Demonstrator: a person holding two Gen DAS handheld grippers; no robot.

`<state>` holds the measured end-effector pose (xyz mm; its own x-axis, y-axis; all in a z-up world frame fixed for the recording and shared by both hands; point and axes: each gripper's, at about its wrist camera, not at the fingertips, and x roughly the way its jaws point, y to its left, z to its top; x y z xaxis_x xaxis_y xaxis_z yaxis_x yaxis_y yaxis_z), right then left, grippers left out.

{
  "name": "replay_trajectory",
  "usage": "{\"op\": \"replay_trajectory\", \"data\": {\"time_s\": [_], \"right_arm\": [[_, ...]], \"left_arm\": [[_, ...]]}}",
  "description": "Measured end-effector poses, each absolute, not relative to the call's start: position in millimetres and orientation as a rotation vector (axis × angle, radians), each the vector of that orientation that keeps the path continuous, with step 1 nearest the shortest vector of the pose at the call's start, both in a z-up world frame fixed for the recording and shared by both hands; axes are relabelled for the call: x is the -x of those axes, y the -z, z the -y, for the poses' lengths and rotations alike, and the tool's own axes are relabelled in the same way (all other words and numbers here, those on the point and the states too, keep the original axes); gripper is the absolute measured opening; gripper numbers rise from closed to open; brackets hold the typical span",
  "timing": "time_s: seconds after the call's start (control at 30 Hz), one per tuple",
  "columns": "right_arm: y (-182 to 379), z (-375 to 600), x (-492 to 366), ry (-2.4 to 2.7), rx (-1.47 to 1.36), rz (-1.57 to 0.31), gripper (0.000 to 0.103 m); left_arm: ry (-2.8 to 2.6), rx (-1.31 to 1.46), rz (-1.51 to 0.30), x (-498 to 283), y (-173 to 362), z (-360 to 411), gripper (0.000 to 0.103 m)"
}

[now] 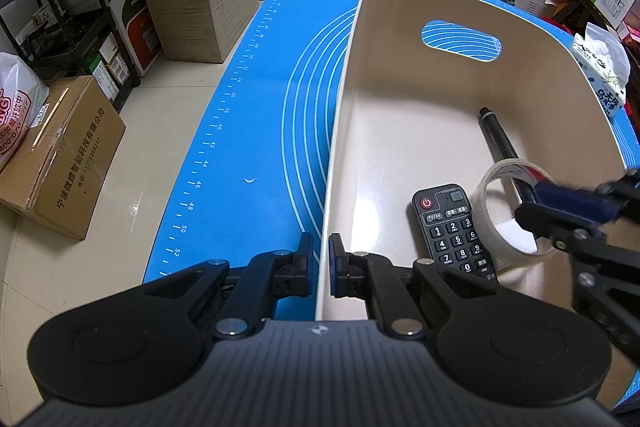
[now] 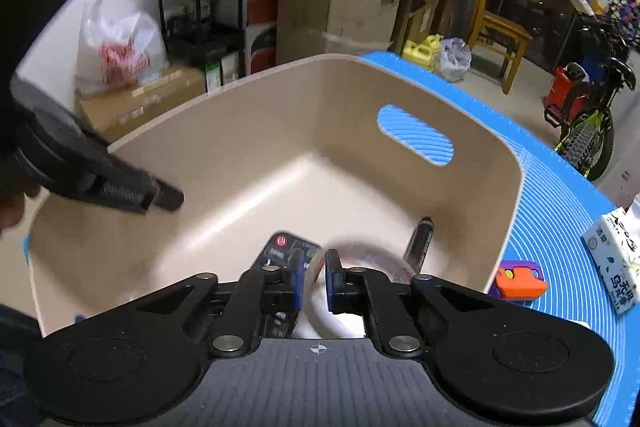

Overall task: Organize rigid objects
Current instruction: 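Carry the tape roll into the basket with the right gripper and release, then lower the right gripper onto the white pill bottle and grasp it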

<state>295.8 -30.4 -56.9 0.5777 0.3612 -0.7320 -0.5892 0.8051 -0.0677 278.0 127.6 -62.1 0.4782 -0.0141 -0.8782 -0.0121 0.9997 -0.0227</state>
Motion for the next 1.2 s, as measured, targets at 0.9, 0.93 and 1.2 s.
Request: {"op": "replay_trajectory", "data": {"time_s": [0.9,0.93,1.2], "right_arm": [[86,208,-342,-0.083,0.07,-0.736,0.096],[90,211,-346,-0.074,0.064,-0.749,0.096],[123,213,-374,-0.029,0.124,-0.819,0.097]], "left_arm": [[0.002,0.027,-1.076,-278,60,-127,0.011],[0.002,0.027,-1.076,-278,60,-128,0.011],[0.006,0.029,-1.077,-279,61,-128,0.011]]}}
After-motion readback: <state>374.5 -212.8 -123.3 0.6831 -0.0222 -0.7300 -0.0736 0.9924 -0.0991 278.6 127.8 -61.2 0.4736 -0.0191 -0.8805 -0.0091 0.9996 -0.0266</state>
